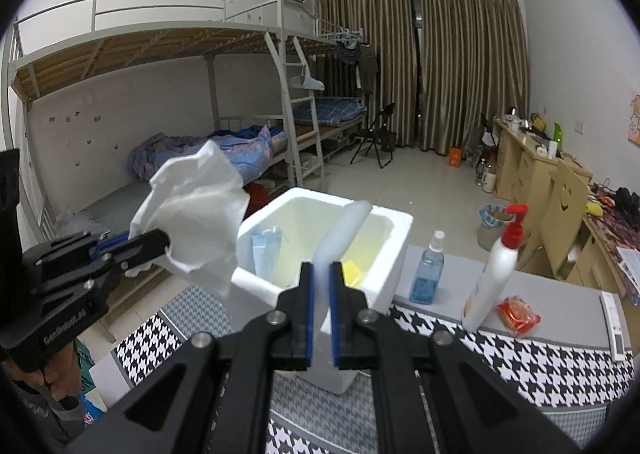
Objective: Organize soft objects
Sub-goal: 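Lower the foam stick into the foam box with the right tool while the left tool holds the tissue above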
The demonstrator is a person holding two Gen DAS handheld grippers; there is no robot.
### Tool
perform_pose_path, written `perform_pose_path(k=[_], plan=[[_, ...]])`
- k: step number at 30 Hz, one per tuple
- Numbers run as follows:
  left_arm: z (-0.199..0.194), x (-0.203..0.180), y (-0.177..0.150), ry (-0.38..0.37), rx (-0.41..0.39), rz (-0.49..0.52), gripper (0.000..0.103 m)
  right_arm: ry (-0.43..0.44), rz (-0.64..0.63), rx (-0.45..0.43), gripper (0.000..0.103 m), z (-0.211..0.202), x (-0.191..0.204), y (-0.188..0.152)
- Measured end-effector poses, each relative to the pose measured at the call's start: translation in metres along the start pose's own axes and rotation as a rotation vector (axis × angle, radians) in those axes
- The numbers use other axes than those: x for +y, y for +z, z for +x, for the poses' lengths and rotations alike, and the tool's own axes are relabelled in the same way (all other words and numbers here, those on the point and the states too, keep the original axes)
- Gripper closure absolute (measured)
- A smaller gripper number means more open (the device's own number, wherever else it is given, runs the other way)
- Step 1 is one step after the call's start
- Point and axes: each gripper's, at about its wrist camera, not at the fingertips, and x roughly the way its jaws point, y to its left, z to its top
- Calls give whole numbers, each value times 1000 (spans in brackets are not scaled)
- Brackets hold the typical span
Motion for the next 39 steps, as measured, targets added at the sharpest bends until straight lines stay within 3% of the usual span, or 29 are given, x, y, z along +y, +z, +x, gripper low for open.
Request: perform_pose_path(k=[18,37,39], plan=[[-7,24,-3,79,1,-36,94,44,-9,18,94,42,11,25],[-13,37,-6,122,9,-65,94,42,25,100,94,86,12,33],[-12,38,-6,125,11,-69,94,31,16,112,88,89,13,32]])
